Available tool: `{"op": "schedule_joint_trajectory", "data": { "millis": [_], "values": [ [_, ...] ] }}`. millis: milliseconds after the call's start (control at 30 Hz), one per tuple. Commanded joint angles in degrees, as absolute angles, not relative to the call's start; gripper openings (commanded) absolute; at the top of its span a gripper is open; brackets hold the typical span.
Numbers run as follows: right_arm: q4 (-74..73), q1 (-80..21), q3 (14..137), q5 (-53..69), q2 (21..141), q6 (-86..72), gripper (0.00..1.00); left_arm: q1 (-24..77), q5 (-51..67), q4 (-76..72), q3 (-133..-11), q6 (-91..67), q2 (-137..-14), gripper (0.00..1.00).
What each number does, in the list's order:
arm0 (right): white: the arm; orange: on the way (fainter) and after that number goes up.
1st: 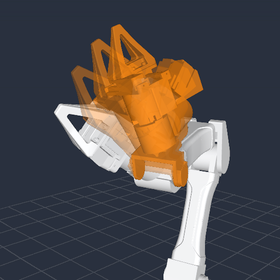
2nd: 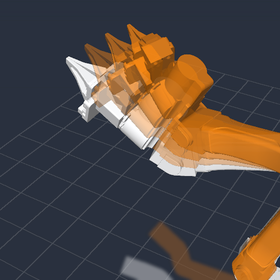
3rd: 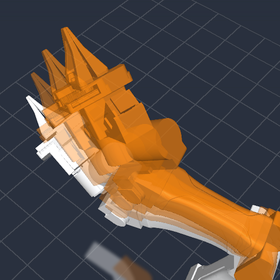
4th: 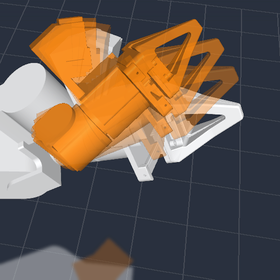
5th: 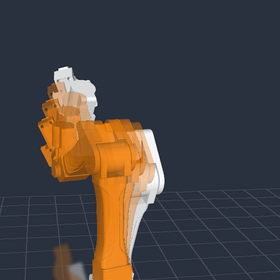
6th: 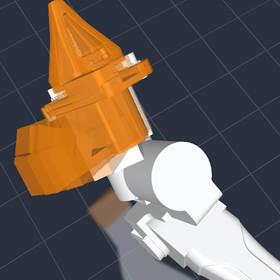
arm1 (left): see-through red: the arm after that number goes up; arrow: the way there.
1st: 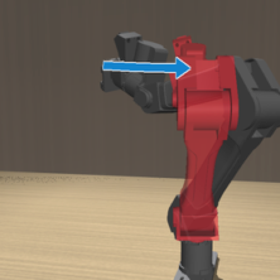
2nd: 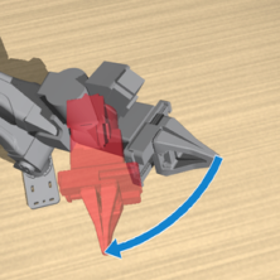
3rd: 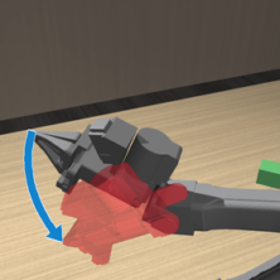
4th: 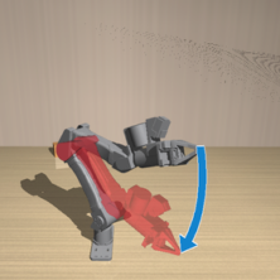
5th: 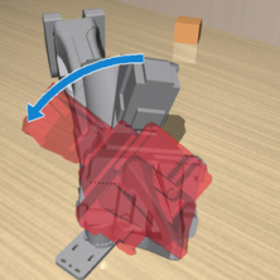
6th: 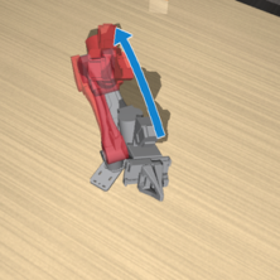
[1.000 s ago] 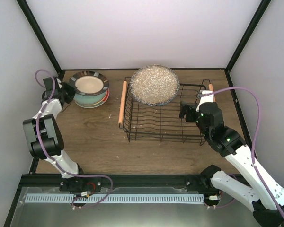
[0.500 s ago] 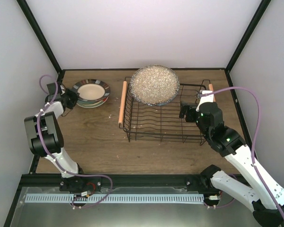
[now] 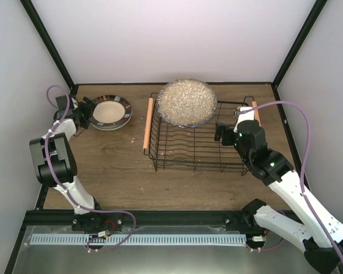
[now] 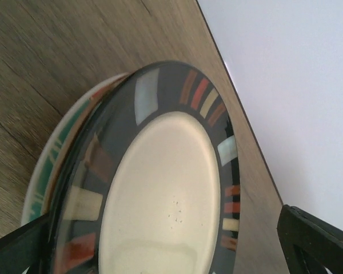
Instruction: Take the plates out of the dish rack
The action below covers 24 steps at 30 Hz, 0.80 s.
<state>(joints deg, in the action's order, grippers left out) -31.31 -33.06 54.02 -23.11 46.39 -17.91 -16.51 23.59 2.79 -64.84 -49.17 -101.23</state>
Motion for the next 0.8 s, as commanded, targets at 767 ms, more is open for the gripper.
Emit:
{"op": "schedule_joint_trajectory", "data": {
  "millis": [767],
  "values": [
    [-28.16,-32.67,60.05,-19.53,51.53,-14.22,1.00,-17.21,13.07,9.25,-78.55,-37.15,-97.32,1.00]
  ]
}}
